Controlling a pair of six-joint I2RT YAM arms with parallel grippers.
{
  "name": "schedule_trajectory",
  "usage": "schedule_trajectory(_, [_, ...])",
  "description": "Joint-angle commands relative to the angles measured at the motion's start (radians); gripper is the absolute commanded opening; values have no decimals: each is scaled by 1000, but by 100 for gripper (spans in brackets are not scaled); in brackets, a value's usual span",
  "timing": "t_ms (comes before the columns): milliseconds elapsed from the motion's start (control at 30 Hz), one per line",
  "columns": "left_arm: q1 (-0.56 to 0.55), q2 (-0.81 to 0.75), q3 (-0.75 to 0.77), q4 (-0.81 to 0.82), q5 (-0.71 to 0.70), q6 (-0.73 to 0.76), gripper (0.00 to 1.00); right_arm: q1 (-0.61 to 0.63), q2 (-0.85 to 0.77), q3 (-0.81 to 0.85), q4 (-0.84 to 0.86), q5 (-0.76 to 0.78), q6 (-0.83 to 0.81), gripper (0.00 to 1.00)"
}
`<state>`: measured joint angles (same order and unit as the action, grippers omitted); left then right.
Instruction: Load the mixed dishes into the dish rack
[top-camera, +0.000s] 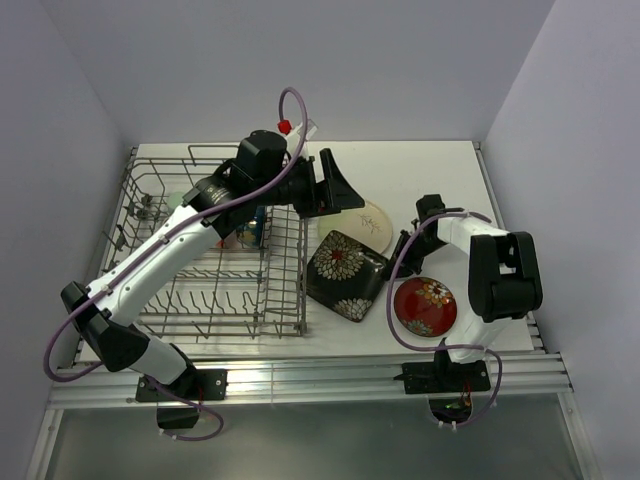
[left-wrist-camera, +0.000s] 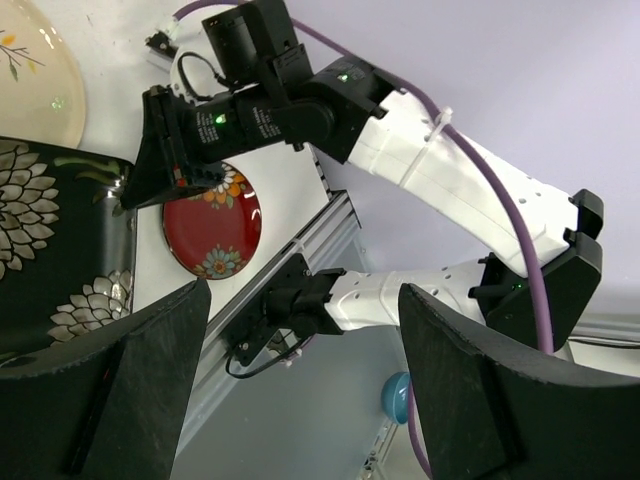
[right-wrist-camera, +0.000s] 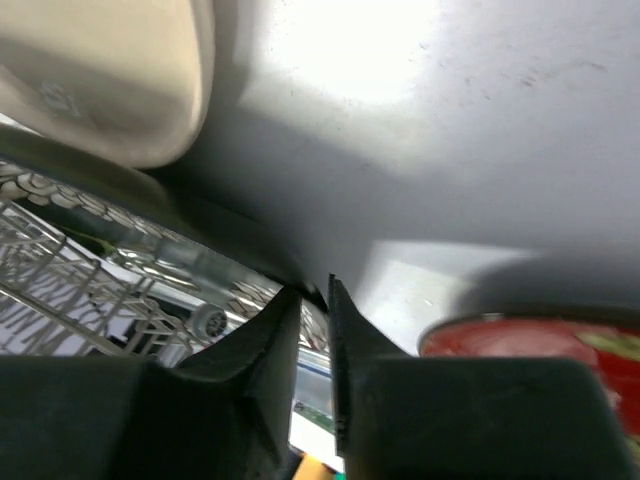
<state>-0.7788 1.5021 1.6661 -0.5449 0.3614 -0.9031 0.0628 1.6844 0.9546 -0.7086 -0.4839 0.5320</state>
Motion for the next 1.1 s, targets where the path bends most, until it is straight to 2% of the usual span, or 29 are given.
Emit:
schedule_trajectory(0, [15,-45,-8,37,37,18,81,20,26,-79,133,56,39,26])
schedule_trajectory(100, [21,-59,-25,39,47,20,81,25,8,-108,164,54,63,44])
schedule_trajectory(167, [23,-66,-29,39,51,20,81,23,-9,-125,193,51,74,51])
schedule_trajectory(200, [26,-68,-34,37,57,21,81,23,-15,-143,204,47,85,61])
schedule_trajectory(267, [27,-72,-37,36,60,26,81,25,-35,-166,247,39,98,71])
schedule_trajectory(433, [41,-85,-42,30,71,32,80,40,-78,-260,432,-10,173,72])
schedule_trajectory(533, [47,-89,-43,25,80,36,80,57,-94,-309,558,-37,224,66])
schedule_trajectory(633, [52,-95,-40,13,79,46,80,92,-103,-326,615,-28,244,55])
schedule_trajectory(667, [53,-97,-42,17,83,46,80,101,-104,-326,635,-7,243,47])
schedule_trajectory(733, [61,-105,-52,16,88,46,80,120,-98,-330,652,14,235,45])
schedule_trajectory(800, [67,-109,-60,11,91,49,80,120,-85,-353,702,15,249,37])
schedule_trajectory(900, [78,-120,-69,7,96,50,80,126,-81,-378,753,13,253,6])
schedule_trajectory(933, [81,-124,-71,5,96,52,80,126,-92,-378,747,10,252,0])
schedule_trajectory(1067, [95,-129,-71,6,100,59,80,126,-198,-390,680,36,208,0])
